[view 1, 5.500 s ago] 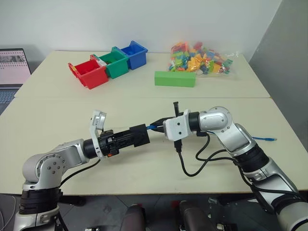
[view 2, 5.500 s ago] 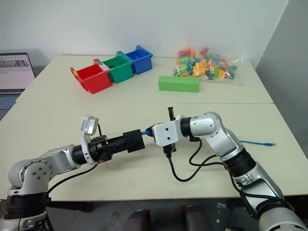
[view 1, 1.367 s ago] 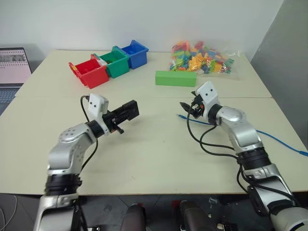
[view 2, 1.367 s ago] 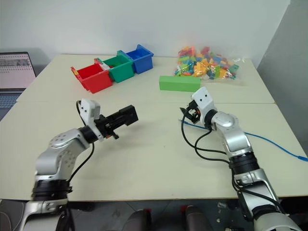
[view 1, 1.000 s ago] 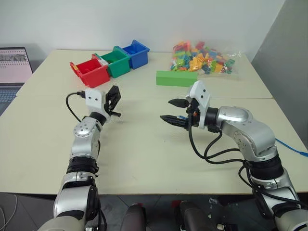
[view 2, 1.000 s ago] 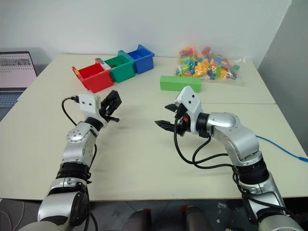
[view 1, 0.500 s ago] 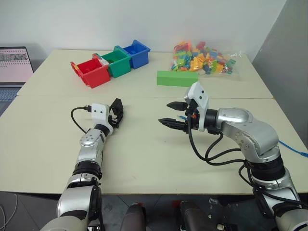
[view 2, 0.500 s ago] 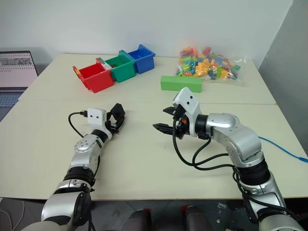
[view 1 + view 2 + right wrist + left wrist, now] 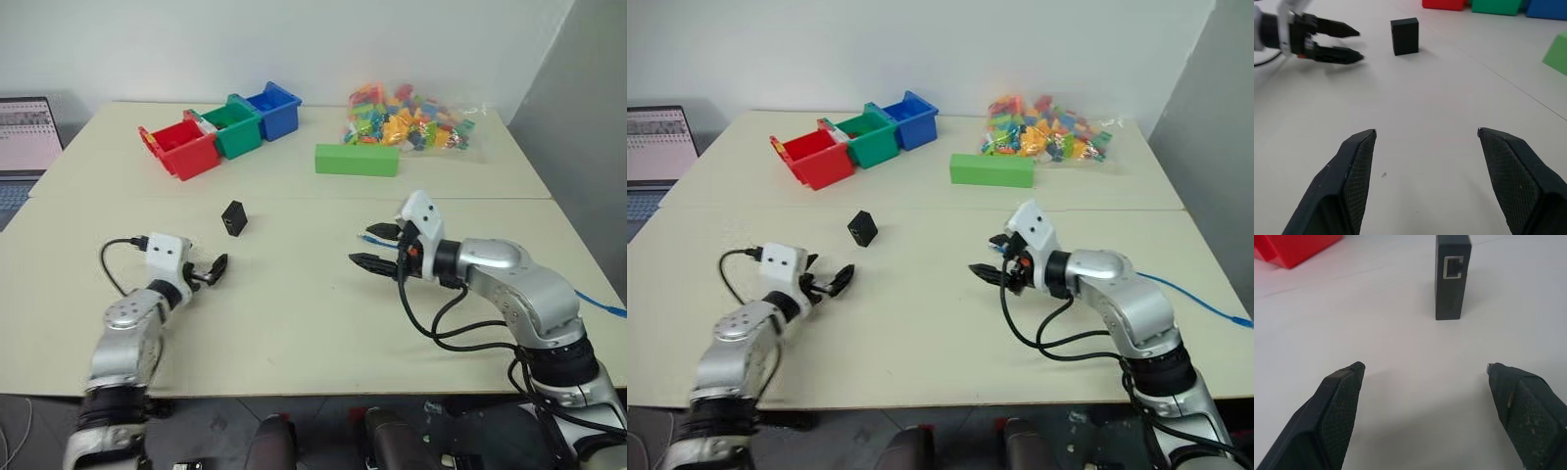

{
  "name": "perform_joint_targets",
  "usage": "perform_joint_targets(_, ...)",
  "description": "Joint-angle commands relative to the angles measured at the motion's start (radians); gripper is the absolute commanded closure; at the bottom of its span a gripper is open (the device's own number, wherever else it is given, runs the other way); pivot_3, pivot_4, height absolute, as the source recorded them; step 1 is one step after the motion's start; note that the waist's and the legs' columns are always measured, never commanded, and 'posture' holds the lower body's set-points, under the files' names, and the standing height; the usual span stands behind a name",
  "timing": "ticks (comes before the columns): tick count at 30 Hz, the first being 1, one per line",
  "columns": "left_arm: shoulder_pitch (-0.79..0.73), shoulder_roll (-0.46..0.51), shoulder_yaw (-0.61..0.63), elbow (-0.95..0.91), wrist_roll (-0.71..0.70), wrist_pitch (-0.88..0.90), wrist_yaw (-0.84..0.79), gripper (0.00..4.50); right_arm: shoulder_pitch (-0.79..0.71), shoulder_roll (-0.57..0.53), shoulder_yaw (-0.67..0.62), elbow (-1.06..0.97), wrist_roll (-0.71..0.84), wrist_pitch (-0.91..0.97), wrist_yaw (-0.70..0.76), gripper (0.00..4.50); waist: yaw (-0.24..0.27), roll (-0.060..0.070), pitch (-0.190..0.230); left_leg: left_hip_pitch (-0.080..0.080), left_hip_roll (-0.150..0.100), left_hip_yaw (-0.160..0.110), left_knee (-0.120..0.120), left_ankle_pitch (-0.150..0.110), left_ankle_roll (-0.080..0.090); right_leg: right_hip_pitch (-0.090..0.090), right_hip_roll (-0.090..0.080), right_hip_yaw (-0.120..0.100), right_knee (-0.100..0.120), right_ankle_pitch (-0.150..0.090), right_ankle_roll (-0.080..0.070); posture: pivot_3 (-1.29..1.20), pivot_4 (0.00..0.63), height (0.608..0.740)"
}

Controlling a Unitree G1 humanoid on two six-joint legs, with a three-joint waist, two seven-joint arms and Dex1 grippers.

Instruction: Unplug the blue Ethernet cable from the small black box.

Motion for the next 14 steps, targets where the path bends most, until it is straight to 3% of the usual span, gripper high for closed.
perform_joint_targets(1, 0.038, 0.129, 0.062, -0.154, -0.115, 0.078, -0.181, 0.23, 0.036, -0.066, -0.108, -0.011, 0.028, -0.096, 0.072, 1.00, 0.001, 0.000, 0.000, 0.000, 0.000, 0.000, 0.000, 0.000, 0.000, 0.000, 0.000, 0.000, -0.001, 0.000, 0.000, 0.00, 0.150, 0.740)
perform_joint_targets(7, 0.038, 0.292, 0.101, -0.219, -0.216, 0.215, -0.335, 0.23, 0.067, -0.186, -0.171, 0.024, 0.073, -0.135, 0.206, 1.00, -0.001, 0.001, 0.001, 0.001, 0.000, 0.001, -0.001, 0.000, 0.000, 0.000, 0.000, -0.001, -0.001, 0.000, 0.000, 0.00, 0.150, 0.740)
perform_joint_targets(14, 0.009, 0.328, 0.106, -0.217, -0.253, 0.265, -0.380, 0.23, 0.047, -0.224, -0.186, 0.067, 0.061, -0.164, 0.224, 1.00, -0.004, 0.001, 0.001, 0.001, 0.001, 0.002, -0.001, 0.000, 0.000, 0.000, 0.001, 0.000, -0.001, -0.001, 0.000, 0.00, 0.150, 0.740)
